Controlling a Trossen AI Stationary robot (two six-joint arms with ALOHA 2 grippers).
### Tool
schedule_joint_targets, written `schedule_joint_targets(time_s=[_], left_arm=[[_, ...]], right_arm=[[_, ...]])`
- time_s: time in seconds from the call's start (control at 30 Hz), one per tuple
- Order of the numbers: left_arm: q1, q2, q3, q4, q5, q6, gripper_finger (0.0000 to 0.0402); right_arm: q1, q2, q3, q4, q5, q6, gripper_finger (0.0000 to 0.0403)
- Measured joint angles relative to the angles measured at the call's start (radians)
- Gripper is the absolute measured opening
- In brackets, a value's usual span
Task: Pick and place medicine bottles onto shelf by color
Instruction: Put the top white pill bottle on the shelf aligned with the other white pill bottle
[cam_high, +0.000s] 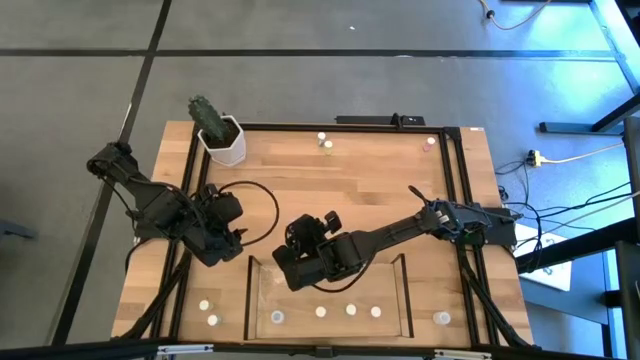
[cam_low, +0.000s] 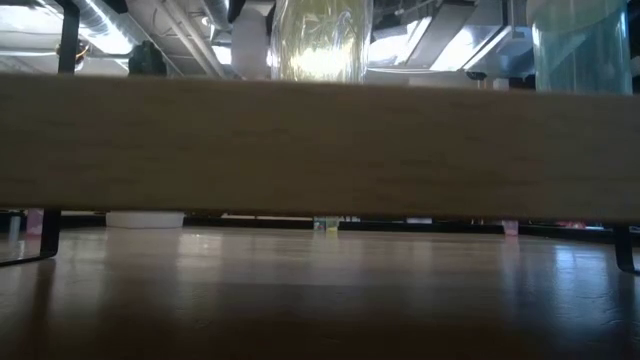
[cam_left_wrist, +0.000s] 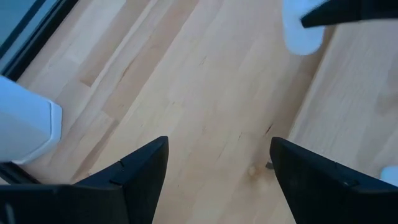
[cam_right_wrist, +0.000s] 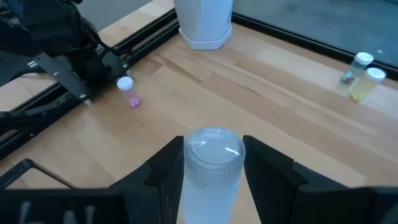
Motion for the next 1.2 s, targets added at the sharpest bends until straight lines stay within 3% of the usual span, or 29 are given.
schedule_joint_targets(time_s=[0.27, 0.63, 0.9, 1.1, 1.2], left_arm=[[-0.082, -0.030, 0.000, -0.079, -0.002, 0.037, 0.0275], [-0.227, -0.136, 0.000, -0.085, -0.031, 0.036, 0.0275], [-0.265, -0.155, 0.000, -0.085, -0.038, 0.035, 0.0275], [-0.288, -0.154, 0.000, -0.070, -0.039, 0.034, 0.0275], [-0.288, -0.154, 0.000, -0.069, -0.039, 0.034, 0.0275]], right_arm=[[0.047, 0.001, 0.000, 0.059, 0.093, -0.044, 0.0156], [0.153, 0.010, -0.019, 0.333, 0.144, -0.170, 0.0156], [0.185, 0.065, -0.023, 0.477, 0.139, -0.378, 0.0156], [0.187, 0.071, -0.022, 0.488, 0.119, -0.417, 0.0156], [0.187, 0.085, -0.022, 0.486, 0.054, -0.441, 0.0156]])
